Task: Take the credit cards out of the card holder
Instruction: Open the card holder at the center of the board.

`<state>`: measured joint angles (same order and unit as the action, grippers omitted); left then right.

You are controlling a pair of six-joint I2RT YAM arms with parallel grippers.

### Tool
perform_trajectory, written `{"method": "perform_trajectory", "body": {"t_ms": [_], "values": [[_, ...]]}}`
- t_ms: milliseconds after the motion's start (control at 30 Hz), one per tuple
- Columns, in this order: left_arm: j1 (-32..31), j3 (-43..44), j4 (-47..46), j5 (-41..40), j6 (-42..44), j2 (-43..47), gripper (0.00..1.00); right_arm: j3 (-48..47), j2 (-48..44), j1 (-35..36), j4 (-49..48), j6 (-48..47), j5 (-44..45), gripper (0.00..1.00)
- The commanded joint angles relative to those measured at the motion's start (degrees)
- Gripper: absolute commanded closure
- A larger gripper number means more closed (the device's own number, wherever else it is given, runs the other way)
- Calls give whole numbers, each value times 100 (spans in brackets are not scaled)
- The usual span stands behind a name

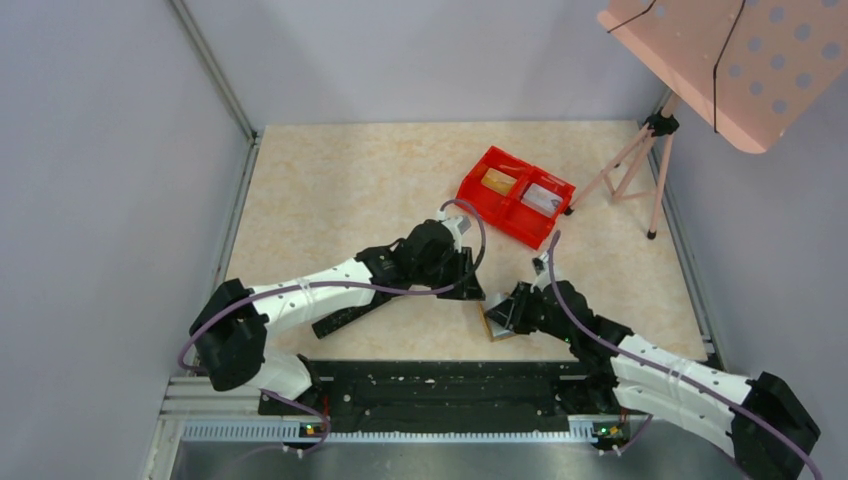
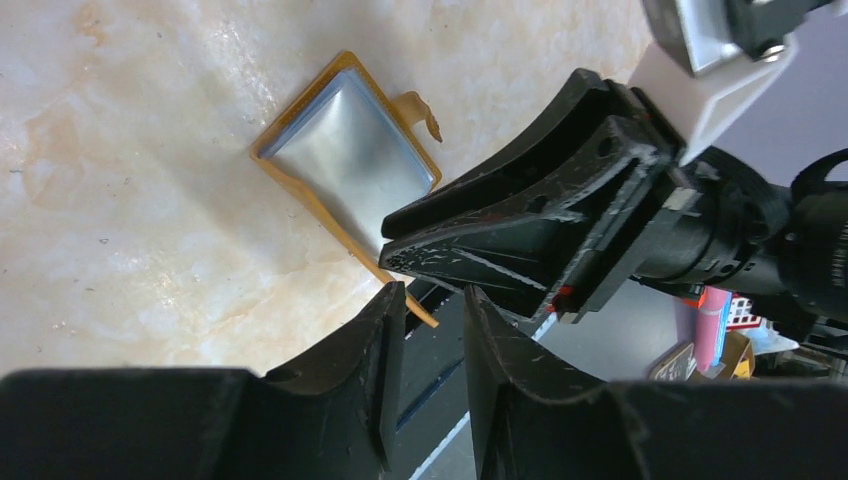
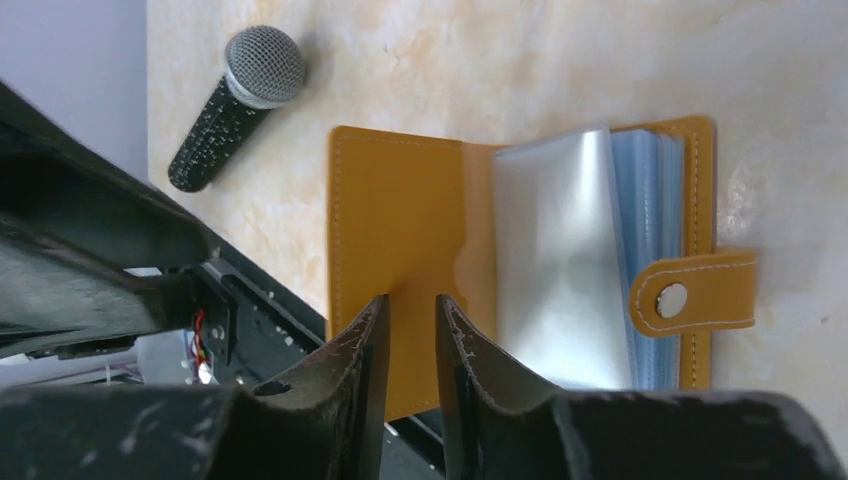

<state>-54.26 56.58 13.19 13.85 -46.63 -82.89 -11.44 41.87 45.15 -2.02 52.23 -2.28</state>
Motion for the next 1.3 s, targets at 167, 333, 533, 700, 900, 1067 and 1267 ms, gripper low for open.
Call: {"method": "perform_trajectory", "body": {"t_ms": [167,333,533,700,900,1067,1267], "values": [[21,39,-306,10,-163,-165,73,195,699,151,-1136,317,-304,79],[21,-52,-350,25,-114,-356,78,204,1063,258,-1231,326,-244,80],[21,-441,-310,12,-167,-438,83,111,1112,267,-857,310,-75,80],[21,-881,-249,-224,-226,-428,84,-174,490,190,71,63,416,78],[21,-1127,-518,-307,-211,-604,85,-388,219,-229,570,-338,287,69],[21,-1148,-614,-492,-106,-740,85,-570,436,-366,693,-593,259,61],[21,-1172,-701,-517,-92,-968,85,-606,671,-475,630,-751,254,61]]}}
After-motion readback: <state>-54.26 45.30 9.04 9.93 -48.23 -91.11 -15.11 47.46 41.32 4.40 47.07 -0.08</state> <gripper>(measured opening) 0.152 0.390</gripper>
